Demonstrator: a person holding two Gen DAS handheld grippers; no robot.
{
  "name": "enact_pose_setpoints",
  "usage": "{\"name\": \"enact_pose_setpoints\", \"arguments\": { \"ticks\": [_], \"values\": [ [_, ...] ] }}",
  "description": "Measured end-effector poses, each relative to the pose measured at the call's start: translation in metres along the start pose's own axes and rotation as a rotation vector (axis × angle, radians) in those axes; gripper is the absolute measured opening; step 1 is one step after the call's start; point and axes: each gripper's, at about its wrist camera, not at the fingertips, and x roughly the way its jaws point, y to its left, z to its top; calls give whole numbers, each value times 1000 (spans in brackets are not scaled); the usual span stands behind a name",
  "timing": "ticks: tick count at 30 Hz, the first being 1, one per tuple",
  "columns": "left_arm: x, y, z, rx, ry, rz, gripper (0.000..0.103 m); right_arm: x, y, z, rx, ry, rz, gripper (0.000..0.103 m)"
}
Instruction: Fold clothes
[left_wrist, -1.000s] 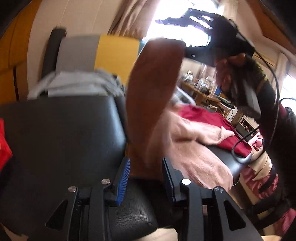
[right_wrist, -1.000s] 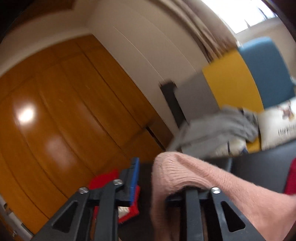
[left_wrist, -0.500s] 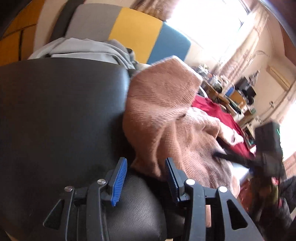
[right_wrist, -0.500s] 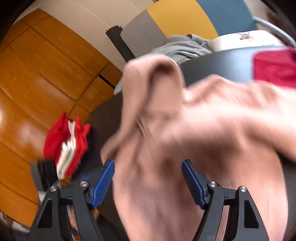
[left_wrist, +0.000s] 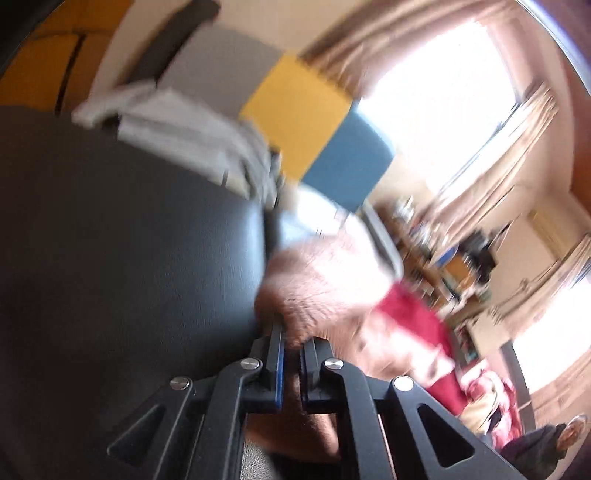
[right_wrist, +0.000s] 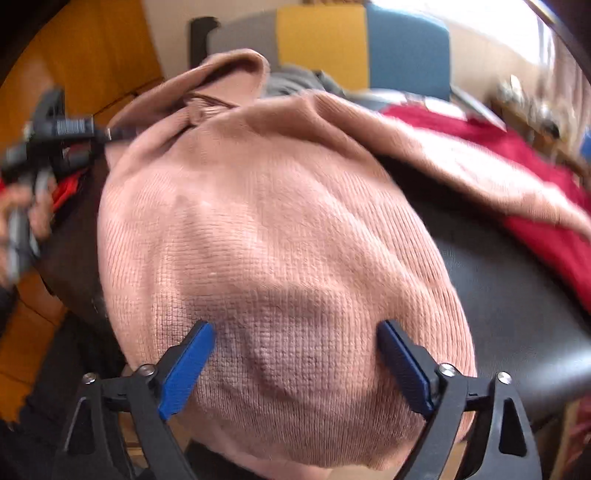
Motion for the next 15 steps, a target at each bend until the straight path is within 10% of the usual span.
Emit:
{"name": "enact_pose_setpoints", "arguments": {
  "ticks": [6, 10, 15],
  "values": [
    [-96, -14, 84, 55, -174, 50, 5, 4, -17, 16, 95, -35, 113, 103],
    [-76, 6, 111, 108, -7, 312, 7, 2, -29, 26, 142, -53, 174, 103],
    [-74, 71, 84, -10, 89, 426, 12, -6, -17, 47, 108, -88, 222, 103]
  ]
}}
